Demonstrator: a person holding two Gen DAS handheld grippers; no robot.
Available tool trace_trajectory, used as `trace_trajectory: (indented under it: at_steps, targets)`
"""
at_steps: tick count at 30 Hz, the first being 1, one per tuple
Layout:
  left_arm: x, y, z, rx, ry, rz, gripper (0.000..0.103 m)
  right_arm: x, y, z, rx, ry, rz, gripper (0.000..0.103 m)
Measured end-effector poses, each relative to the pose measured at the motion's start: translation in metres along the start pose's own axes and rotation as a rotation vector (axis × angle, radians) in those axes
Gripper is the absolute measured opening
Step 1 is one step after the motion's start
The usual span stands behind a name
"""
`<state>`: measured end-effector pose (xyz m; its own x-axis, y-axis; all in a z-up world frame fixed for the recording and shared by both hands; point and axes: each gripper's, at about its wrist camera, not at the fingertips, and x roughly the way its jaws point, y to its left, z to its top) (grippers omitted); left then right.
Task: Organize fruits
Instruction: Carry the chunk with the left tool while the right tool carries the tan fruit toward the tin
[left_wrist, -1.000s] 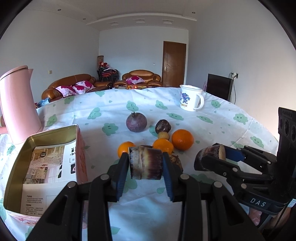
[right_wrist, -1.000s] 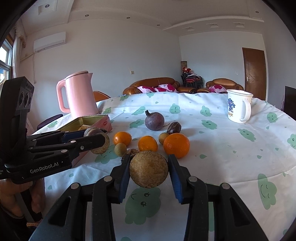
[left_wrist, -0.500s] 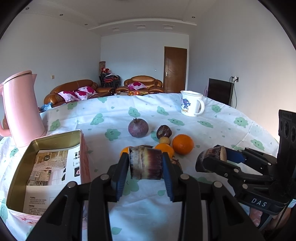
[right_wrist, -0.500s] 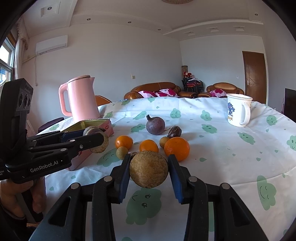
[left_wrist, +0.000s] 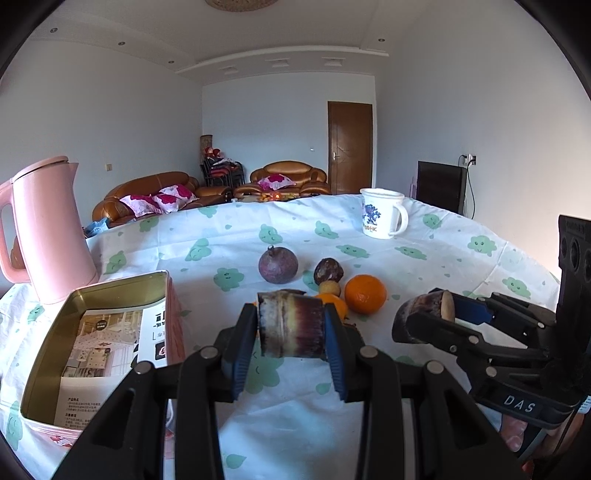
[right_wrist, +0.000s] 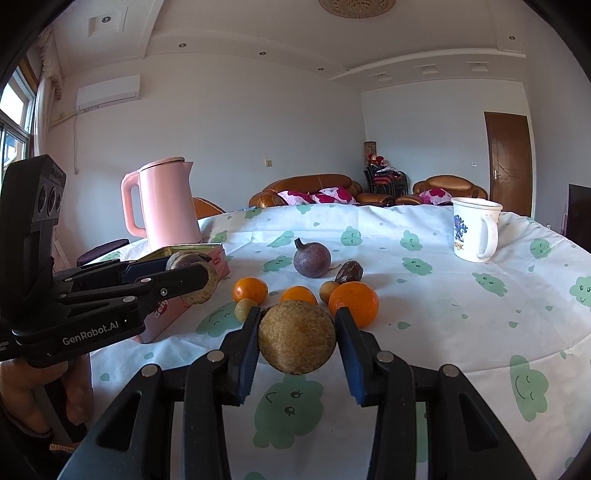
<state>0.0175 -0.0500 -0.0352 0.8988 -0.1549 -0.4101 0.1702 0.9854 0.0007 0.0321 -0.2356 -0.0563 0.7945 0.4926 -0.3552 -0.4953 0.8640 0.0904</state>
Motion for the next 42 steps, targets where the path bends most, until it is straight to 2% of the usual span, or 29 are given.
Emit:
trace_trajectory:
  at_steps: [25, 42]
  targets:
    - [-0.015, -0.004, -0.001, 0.030, -0.092, 0.052, 0.037, -0.011, 0.004, -0.002, -0.041, -0.073, 0.013, 0.042]
    - [-0.028, -0.001, 0.009, 0.038, -0.131, 0.082, 0.037, -0.018, 0.008, 0.016, -0.063, -0.096, -0.011, 0.042]
